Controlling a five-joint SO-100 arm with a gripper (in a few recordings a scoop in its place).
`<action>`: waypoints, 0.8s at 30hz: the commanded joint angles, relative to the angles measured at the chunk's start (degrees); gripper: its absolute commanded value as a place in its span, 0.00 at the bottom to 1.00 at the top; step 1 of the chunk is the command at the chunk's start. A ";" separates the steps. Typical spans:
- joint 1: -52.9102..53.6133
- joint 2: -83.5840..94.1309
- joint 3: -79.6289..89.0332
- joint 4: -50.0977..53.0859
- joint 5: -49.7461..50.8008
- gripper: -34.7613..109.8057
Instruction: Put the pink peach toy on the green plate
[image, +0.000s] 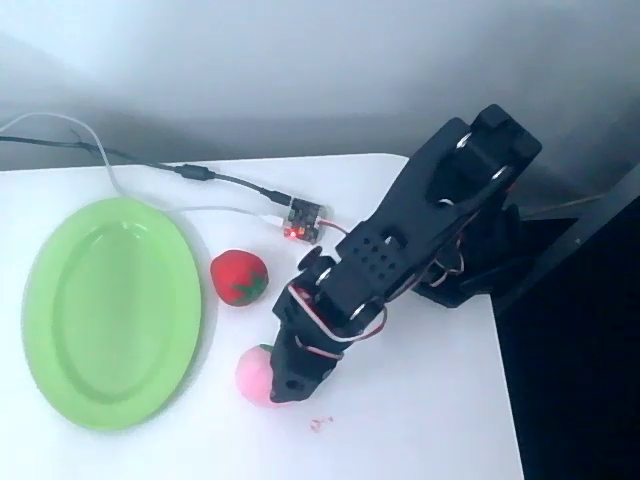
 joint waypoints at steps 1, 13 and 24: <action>-0.79 -4.75 -4.92 -1.67 0.70 0.50; -1.58 -18.28 -4.48 -8.70 1.76 0.24; 20.92 -3.87 -16.35 -14.85 -20.04 0.24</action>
